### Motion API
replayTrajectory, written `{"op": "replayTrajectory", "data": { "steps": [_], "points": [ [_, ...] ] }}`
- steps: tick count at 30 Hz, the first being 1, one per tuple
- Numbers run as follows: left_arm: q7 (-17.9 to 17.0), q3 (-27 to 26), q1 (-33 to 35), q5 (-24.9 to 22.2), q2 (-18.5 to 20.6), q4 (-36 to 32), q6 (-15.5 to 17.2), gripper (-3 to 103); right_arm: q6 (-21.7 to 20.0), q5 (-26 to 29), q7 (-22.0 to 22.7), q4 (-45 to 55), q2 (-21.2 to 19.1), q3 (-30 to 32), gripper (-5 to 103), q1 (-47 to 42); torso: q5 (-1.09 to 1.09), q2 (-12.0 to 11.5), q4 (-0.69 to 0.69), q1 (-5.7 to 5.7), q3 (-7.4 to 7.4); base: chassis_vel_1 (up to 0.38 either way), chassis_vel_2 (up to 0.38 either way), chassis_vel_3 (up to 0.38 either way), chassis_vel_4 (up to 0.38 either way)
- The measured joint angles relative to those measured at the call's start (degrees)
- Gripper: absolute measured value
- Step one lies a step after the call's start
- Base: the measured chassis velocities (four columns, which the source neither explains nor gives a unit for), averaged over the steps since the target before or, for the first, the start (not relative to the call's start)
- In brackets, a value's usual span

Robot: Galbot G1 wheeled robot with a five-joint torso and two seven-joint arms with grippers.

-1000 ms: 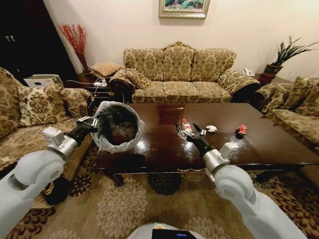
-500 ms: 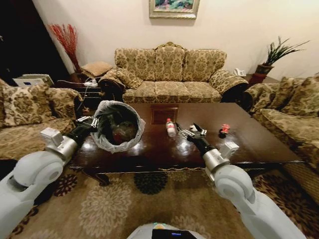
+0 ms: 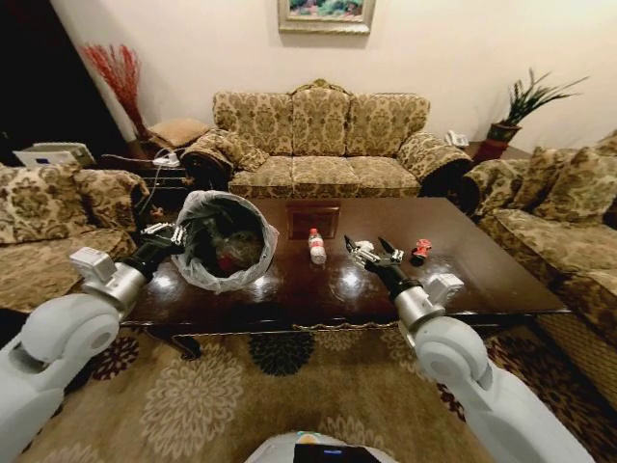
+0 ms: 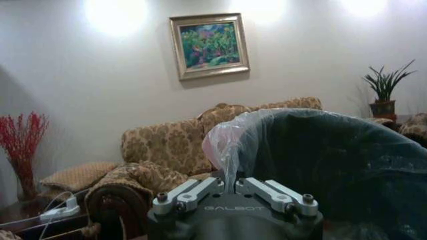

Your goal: Move to the front of the table and place the trash on the table into the trash bin.

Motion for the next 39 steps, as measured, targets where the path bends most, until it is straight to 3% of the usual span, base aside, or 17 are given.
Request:
{"op": "replayTrajectory", "data": {
  "steps": [4, 18, 26, 32, 39],
  "points": [
    [0.0, 0.0, 0.0, 0.0, 0.0, 0.0, -0.1, 3, -0.1, -0.2, 0.2, 0.0, 0.0, 0.0, 100, -0.1, 0.12, 0.0, -0.03, 0.00, 0.00, -0.079, 0.016, 0.065, -0.012],
    [0.4, -0.1, 0.5, -0.2, 0.0, -0.1, -0.4, 3, -0.6, -1.4, 1.4, -2.1, 2.3, -2.4, 100, 0.6, 0.04, 0.0, -0.04, 0.05, 0.02, -0.147, 0.062, 0.130, -0.065],
    [1.0, -0.1, 1.2, -0.4, 0.5, -0.7, -0.5, 3, -3.9, -1.0, 1.4, -19.3, 9.8, -6.0, 100, 7.8, 0.05, 0.0, -0.01, -0.02, 0.00, 0.000, 0.000, 0.000, 0.000],
    [1.1, 0.2, 1.5, -0.3, 0.4, -0.7, -0.5, 3, -4.8, -2.1, -0.6, -25.0, 11.7, -8.8, 100, 11.2, 0.04, 0.0, -0.04, 0.01, 0.01, 0.000, 0.000, 0.000, 0.000],
    [1.1, 0.6, 1.6, -0.3, 0.4, -0.3, -0.5, 3, -4.3, -7.9, -3.6, -38.2, 17.2, -15.7, 100, 20.3, 0.05, 0.0, -0.02, 0.01, 0.01, 0.000, 0.000, 0.000, 0.000]
  ]
}}
